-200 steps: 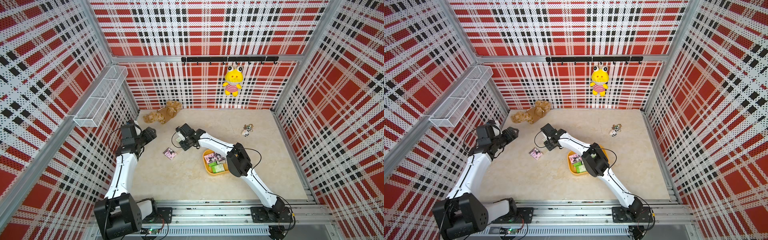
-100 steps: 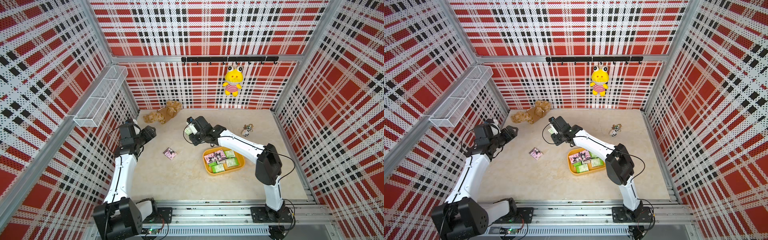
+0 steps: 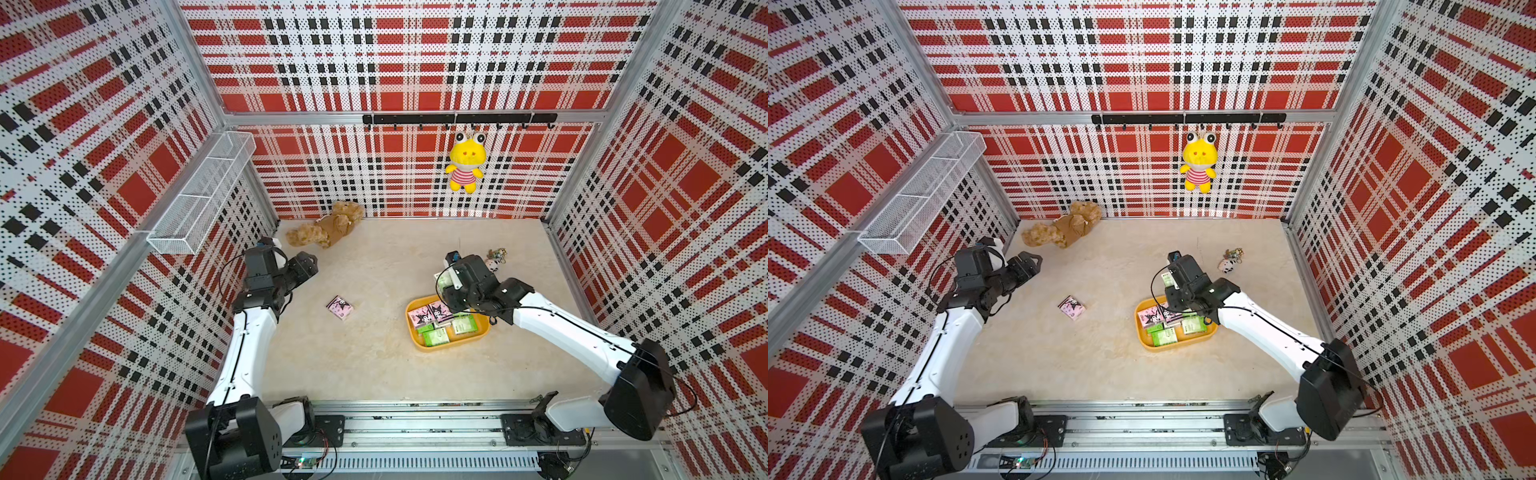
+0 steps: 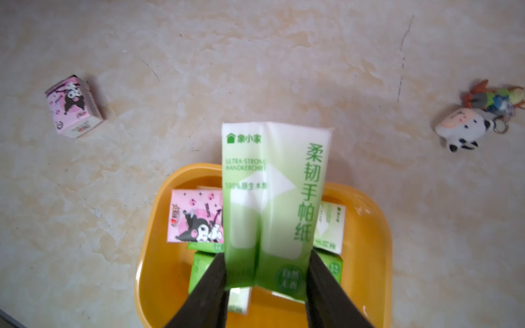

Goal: Put the pocket tissues into the storage box
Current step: Place the pocket tissues in the storage box.

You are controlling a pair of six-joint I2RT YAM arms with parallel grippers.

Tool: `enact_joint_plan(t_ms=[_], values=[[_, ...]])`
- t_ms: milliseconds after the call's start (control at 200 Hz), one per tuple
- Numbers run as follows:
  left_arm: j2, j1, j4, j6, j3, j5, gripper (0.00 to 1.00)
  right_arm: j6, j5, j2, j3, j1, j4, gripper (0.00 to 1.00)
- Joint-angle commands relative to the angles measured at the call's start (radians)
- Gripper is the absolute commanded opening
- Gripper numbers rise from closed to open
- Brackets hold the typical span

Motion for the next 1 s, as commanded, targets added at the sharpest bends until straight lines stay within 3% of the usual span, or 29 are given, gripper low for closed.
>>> enact_joint_plan(t_ms=[0,486,997], values=[[0.011,-0.017,0.015,-0.014,0.020,-0.019,0.80,0.054,0.003,-0.060,-0.078,-0.028,-0.019,0.46],[0.040,-0.060,0.029,-0.023,0.034,-0.039,0.80,0.089,-0.011,-0.094,-0.257,-0.053,0.007,0.46],[0.049,-0.059,0.033,-0.019,0.038,-0.039,0.80,0.066,-0.055,0.049,-0.219,-0.095,0.077,0.49]])
